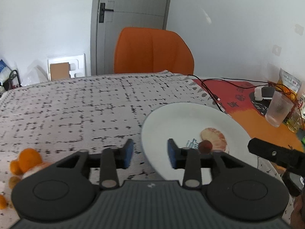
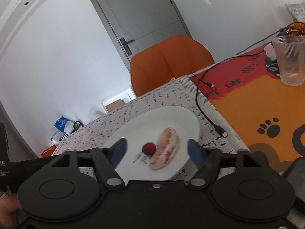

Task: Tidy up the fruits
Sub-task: 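Lower the plum onto the white plate and open the left tool, then move both tools back over the fruit pile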

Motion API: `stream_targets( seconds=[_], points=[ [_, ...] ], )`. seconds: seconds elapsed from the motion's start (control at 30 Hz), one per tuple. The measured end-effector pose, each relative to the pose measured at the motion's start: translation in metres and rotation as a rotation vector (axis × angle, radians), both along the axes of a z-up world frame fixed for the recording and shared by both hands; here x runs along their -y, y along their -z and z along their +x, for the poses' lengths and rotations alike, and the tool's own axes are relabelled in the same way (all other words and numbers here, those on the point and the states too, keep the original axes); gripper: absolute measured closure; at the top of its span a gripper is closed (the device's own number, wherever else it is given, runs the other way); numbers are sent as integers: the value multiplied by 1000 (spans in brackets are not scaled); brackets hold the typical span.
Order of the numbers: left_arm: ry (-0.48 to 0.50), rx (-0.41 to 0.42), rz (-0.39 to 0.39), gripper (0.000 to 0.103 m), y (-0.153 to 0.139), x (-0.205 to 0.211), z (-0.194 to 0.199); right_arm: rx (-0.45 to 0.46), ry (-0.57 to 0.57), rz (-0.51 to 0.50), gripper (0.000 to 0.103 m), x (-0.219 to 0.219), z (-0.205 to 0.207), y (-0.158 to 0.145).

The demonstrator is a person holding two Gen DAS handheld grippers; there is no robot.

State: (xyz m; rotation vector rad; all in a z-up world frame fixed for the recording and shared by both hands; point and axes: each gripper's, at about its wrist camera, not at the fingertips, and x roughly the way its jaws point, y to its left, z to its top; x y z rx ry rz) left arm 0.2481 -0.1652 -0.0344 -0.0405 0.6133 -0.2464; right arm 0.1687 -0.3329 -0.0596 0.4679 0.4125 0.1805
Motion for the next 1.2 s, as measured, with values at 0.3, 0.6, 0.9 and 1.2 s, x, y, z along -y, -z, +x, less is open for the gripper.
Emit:
stream_targets(
  seconds=[0.3,0.6,0.9,1.2],
  points=[
    [-31,46,-10,22,-17,-34,-30,47,53,4,0,-10,-12,-10],
    [-76,122,26,9,-31,-62,-67,48,102,-104,0,-28,-17,-20],
    [-123,149,-47,7,-37,-96,-95,67,44,-136,0,-47,-32,-26],
    [-172,144,-31,7,-38,-119,-116,58,-8,-142,0,-66,-41,-23]
  ],
)
